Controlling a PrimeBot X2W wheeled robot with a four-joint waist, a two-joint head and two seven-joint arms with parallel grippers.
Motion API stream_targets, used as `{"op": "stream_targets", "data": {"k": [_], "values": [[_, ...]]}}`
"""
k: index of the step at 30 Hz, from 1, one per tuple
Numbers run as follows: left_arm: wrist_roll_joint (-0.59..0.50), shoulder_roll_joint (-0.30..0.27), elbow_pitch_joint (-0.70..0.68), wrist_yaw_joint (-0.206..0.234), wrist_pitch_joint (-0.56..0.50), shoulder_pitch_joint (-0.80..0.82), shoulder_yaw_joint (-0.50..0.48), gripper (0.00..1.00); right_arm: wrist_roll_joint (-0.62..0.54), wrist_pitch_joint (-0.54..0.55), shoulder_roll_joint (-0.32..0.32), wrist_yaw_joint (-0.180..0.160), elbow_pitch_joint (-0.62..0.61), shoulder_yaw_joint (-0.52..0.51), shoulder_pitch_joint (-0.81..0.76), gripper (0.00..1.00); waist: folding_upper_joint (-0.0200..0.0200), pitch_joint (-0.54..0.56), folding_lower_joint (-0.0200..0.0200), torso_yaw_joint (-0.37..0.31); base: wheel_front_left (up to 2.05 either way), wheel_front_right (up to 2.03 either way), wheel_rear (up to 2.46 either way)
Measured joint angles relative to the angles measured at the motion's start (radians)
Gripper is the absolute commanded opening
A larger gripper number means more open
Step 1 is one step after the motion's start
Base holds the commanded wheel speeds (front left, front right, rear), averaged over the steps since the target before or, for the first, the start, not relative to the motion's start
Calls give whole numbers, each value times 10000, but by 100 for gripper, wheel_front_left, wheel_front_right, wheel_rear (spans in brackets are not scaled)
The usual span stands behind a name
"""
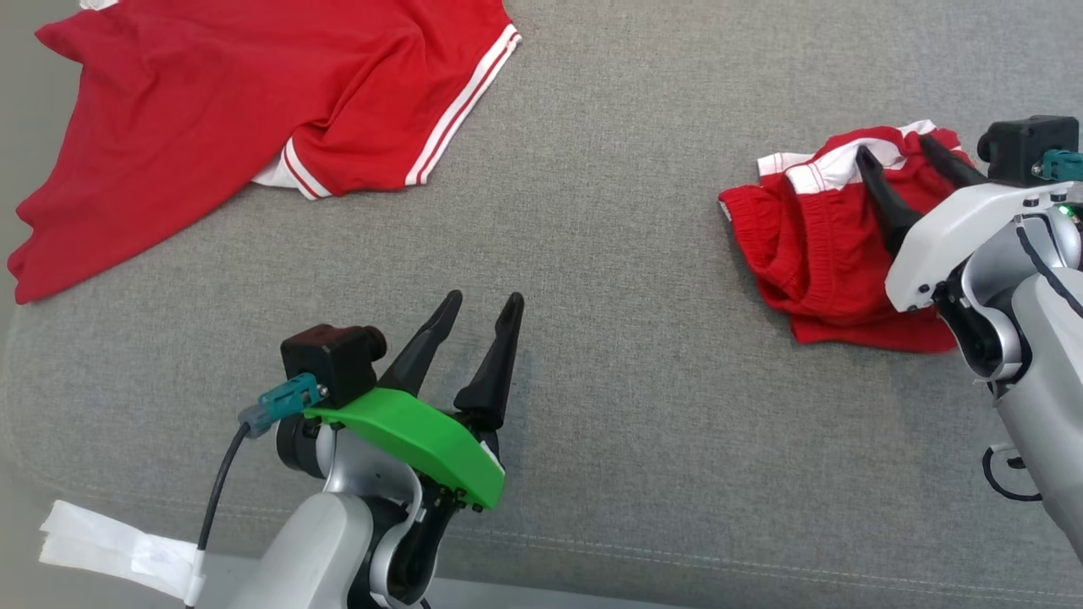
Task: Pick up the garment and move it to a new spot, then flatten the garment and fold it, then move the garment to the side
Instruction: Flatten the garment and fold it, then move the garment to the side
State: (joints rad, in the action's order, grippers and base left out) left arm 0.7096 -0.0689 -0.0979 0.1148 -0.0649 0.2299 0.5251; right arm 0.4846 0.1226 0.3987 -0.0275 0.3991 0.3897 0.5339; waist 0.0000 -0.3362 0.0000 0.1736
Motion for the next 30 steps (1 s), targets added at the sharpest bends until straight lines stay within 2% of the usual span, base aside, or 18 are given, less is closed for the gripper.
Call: {"op": "stream_targets", "data": {"k": [4,7,12,19,21,30], "values": [[-35,-123,188,0,150,-11,-100,100,82,-660,-82,-19,-500,-324,-17,100,0,193,0,-71,0,0,0],[-36,-232,293,0,291,-101,-290,100,447,-1139,-282,-188,-828,-771,-245,100,0,389,0,-152,0,0,0],[-305,-531,430,0,593,-480,-583,100,1588,-1781,-744,-458,-859,-1837,-1619,100,0,797,0,-345,0,0,0],[-527,-825,391,2,702,-1090,-619,100,2968,-1975,-924,-431,-334,-2800,-3364,100,0,1329,0,-702,0,0,0],[-545,-826,293,2,700,-1137,-520,100,3292,-1967,-917,-316,-303,-2980,-3584,100,0,1399,0,-787,0,0,0],[-562,-821,81,2,654,-1176,-401,100,4437,-1737,-1037,637,-291,-3359,-3561,100,0,1205,0,-582,0,0,0]]}}
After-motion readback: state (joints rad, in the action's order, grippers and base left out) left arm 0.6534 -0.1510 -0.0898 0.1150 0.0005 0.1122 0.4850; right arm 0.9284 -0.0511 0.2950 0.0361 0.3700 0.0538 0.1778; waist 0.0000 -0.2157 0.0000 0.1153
